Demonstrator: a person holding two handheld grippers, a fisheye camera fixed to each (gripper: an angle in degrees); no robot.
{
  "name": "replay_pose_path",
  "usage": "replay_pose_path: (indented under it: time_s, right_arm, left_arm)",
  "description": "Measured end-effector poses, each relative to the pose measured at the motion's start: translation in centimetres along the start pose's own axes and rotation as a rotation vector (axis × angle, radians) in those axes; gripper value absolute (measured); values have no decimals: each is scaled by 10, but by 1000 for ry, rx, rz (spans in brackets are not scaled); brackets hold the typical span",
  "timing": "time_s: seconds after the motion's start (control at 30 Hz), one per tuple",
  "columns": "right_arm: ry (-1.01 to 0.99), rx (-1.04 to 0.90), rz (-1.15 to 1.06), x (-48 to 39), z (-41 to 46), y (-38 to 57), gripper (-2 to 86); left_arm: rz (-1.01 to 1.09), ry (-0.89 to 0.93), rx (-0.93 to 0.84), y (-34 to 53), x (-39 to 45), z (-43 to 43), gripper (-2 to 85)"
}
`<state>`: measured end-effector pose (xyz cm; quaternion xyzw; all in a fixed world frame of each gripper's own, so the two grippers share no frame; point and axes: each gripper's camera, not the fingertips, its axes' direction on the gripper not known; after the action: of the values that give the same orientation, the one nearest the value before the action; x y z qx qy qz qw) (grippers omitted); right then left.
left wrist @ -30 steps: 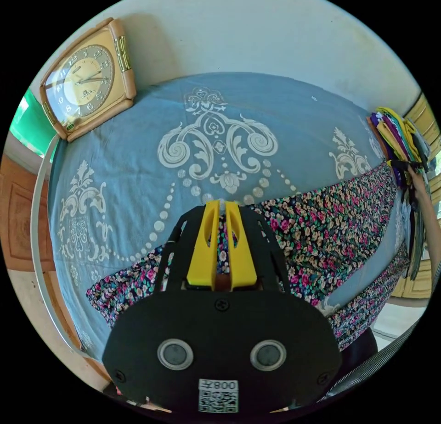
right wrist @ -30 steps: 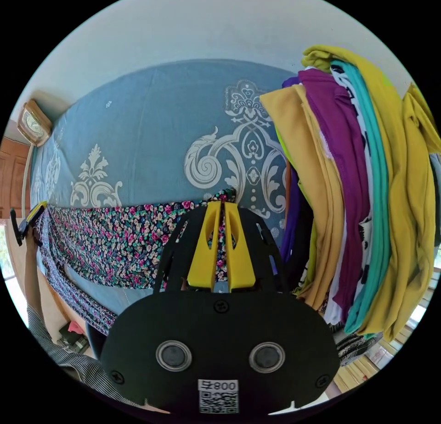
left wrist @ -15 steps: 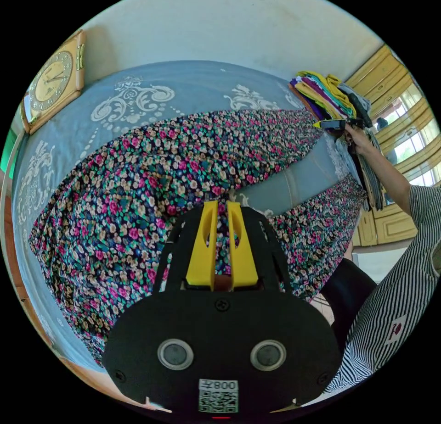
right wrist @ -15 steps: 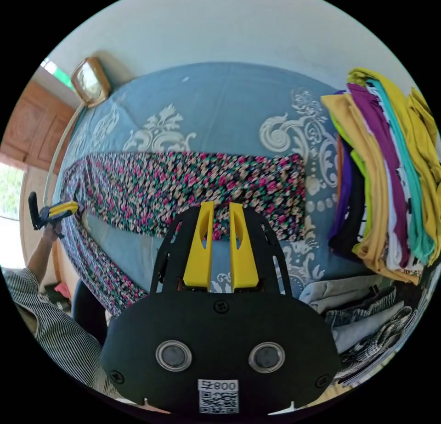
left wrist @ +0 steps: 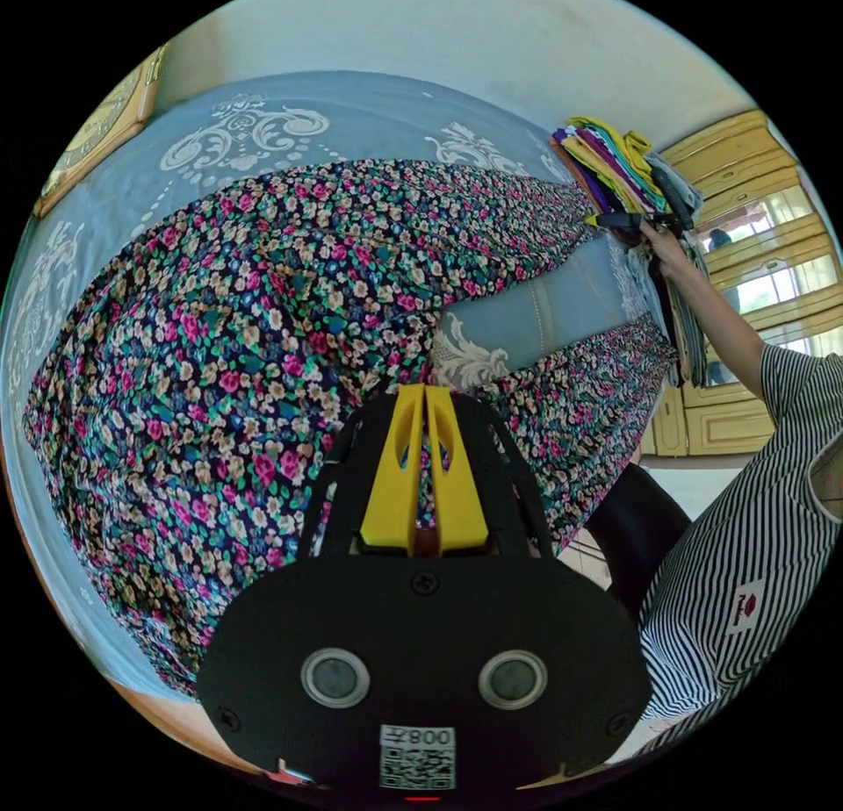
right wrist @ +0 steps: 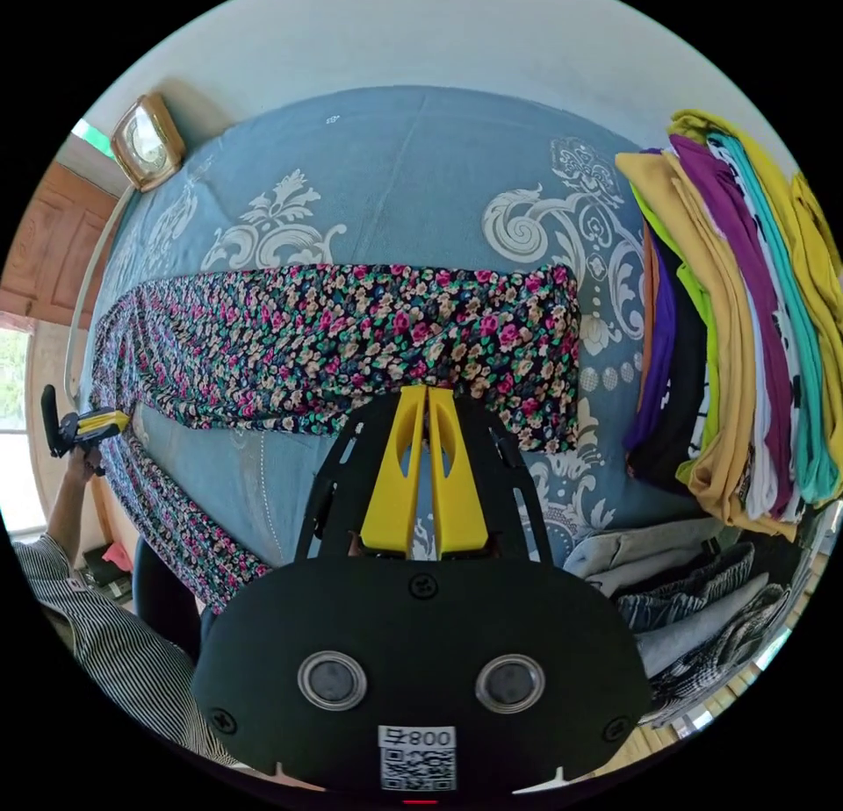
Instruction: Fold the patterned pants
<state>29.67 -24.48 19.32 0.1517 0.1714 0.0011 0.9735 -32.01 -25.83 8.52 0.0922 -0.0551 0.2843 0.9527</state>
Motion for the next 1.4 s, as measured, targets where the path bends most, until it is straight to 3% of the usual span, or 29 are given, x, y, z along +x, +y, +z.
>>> replay_pose_path:
  time_s: [0.13,0.37,0.5,0.57,0.63,0.87,1.03,1.13,1.27,1.33,1.4]
  right_arm:
    - [-81,17,52,14,4,1,3]
    - [-137,41,88,21,11,4,2]
    - [-123,38,83,18,15,3,2]
    - [-104,28,74,14,17,1,2]
    - [-92,23,65,12,18,0,2]
    - [-132,50,85,11,26,3,2]
    - [-224,82,168,20,23,15,3]
    - [-189,136,198,21,10,25,3]
    - [-95,99,220,18,20,19,2]
    - [-48,-16,215,16,41,13,2]
    - [-75,31,236,15,36,15,1]
  left_arm:
    - [59,10,83,14,3,-20,5]
    - [-41,-5,203,33,-9,-30,40]
    - [71,-119,102,13,12,-11,59]
    - [118,-290,-9,7,21,7,43]
    - [128,-297,-3,11,23,0,25]
    - [32,-126,97,52,3,-42,7]
    - [33,-100,81,53,1,-41,8]
    - [32,-74,131,52,2,-47,9]
    - [-9,-114,14,54,-5,-30,9]
    - [-41,-66,52,59,-8,-37,10]
    - [-50,-43,129,64,-8,-51,12]
